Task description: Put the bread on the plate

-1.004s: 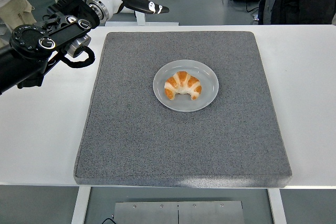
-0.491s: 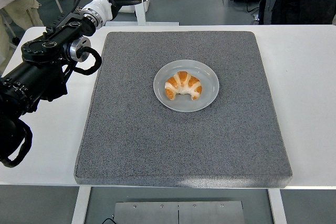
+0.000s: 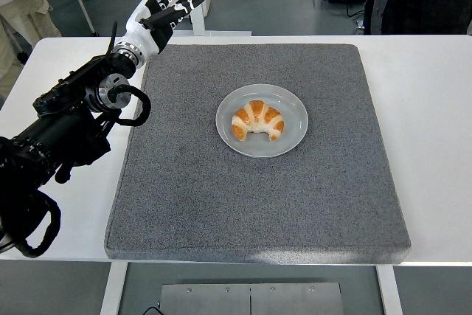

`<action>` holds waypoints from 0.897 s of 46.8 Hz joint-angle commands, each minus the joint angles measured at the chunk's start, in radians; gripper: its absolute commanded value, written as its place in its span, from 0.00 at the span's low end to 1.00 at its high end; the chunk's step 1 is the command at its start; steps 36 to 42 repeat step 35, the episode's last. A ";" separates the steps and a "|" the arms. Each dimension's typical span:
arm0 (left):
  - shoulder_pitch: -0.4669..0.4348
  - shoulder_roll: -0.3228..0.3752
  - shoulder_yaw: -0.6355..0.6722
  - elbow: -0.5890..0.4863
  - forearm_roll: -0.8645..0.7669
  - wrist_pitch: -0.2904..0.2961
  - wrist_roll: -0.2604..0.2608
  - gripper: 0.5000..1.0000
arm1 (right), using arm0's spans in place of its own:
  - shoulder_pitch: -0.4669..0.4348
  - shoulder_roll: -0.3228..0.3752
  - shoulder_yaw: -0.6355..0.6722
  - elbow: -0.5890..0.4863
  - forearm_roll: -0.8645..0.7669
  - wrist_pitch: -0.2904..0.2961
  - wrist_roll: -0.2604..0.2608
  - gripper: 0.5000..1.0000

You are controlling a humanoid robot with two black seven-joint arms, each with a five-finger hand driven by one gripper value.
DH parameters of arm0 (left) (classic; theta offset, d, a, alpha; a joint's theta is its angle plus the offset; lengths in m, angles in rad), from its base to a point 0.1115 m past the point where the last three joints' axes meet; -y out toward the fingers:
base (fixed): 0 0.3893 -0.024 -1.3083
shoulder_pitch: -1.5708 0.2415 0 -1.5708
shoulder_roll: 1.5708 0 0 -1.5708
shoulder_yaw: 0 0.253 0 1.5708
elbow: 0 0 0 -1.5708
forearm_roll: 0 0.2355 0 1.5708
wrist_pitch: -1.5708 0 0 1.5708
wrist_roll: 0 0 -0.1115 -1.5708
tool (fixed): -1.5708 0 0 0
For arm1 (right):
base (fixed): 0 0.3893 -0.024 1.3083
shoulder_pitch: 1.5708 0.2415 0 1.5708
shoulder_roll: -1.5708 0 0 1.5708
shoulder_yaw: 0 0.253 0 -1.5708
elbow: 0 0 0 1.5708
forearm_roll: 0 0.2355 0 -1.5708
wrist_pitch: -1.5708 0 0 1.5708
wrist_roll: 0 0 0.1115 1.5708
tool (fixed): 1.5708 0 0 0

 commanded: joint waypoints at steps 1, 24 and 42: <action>0.006 -0.002 -0.010 0.001 -0.001 0.000 -0.002 0.98 | 0.000 0.000 0.000 0.007 0.001 0.002 0.001 1.00; 0.001 -0.015 -0.042 0.007 -0.001 0.000 0.001 0.98 | 0.005 0.000 -0.009 0.006 0.000 0.002 0.001 1.00; 0.006 -0.017 -0.039 0.009 0.001 0.002 -0.002 0.98 | 0.032 0.000 -0.008 0.000 0.000 0.002 0.001 1.00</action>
